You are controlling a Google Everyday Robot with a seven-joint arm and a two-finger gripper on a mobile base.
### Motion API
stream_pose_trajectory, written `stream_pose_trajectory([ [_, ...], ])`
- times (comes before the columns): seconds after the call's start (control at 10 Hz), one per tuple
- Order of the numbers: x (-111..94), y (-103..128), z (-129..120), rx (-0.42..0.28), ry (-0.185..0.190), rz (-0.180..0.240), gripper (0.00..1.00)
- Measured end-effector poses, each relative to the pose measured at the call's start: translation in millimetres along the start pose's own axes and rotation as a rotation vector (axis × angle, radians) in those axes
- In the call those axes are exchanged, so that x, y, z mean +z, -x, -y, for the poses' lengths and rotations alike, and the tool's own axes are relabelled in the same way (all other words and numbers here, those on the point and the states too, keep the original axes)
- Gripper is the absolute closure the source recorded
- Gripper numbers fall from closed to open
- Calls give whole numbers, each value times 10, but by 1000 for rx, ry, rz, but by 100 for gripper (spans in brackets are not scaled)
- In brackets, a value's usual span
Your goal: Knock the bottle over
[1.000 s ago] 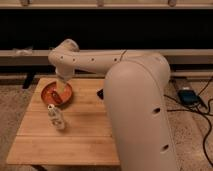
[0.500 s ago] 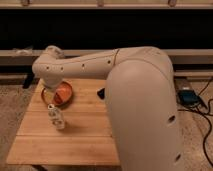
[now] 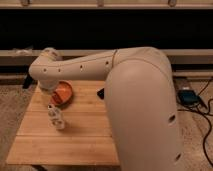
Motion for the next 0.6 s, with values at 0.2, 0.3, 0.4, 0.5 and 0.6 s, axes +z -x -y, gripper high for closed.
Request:
stream_pose_trajectory([
  [0.2, -18, 75, -77, -27, 5, 10, 20],
  [0.3, -32, 118, -158, -46, 10, 17, 20],
  [0.4, -49, 162, -258, -67, 15, 23, 20],
  [0.5, -52, 199, -358, -85, 21, 27, 20],
  [0.6, -54, 228, -458, -98, 27, 30, 20],
])
